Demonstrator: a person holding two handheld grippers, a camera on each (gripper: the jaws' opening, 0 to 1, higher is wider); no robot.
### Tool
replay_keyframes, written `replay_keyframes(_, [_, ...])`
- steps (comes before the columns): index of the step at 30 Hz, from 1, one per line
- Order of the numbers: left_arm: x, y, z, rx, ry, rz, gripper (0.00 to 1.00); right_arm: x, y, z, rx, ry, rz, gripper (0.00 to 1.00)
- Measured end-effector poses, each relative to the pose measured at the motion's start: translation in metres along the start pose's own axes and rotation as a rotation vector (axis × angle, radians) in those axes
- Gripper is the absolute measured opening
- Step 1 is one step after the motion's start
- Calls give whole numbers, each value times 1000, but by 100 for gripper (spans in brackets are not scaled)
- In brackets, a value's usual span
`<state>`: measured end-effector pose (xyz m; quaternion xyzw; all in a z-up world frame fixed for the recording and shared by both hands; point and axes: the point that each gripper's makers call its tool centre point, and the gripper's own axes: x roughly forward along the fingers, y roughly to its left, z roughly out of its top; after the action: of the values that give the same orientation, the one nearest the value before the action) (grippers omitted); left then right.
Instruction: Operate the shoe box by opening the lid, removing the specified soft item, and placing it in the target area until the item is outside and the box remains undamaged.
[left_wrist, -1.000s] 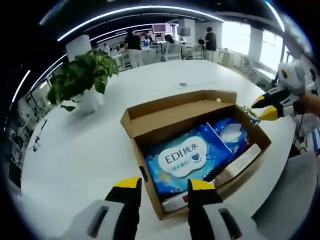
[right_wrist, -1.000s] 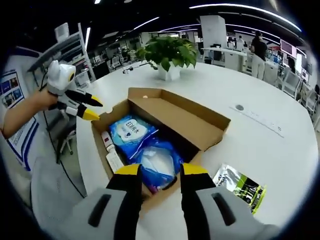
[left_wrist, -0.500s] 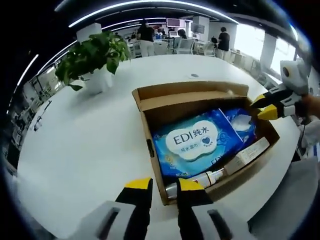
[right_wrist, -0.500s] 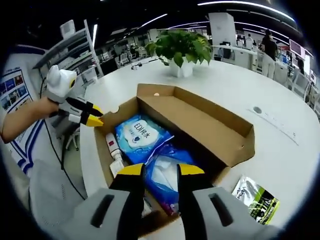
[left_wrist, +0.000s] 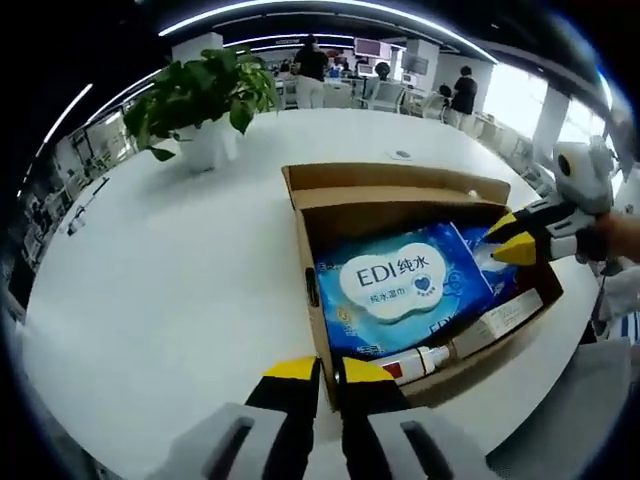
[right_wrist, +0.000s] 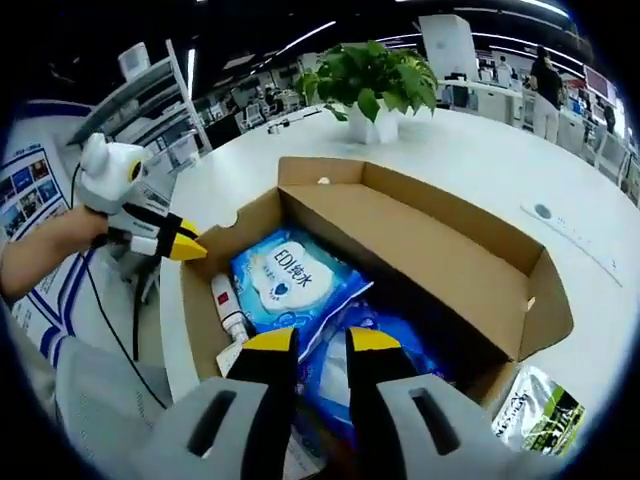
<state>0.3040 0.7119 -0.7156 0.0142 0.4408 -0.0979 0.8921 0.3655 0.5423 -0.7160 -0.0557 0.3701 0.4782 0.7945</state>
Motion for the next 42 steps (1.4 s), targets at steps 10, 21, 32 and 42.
replay_keyframes(10, [1,-1,-1,-1,-1,2,7,24,2,2,92,4,24,13])
replay_keyframes(21, [1,-1,-2,-7,-7,2,7,34,6,-2,106,26,19,4])
replay_keyframes(32, [1,-1,-2,-29,-21,13,6,16,12,11,74,-22,28,0])
replay_keyframes(42, [1,-1,-1,-30,-21,16,6,-7,2,2,31,-11,2,0])
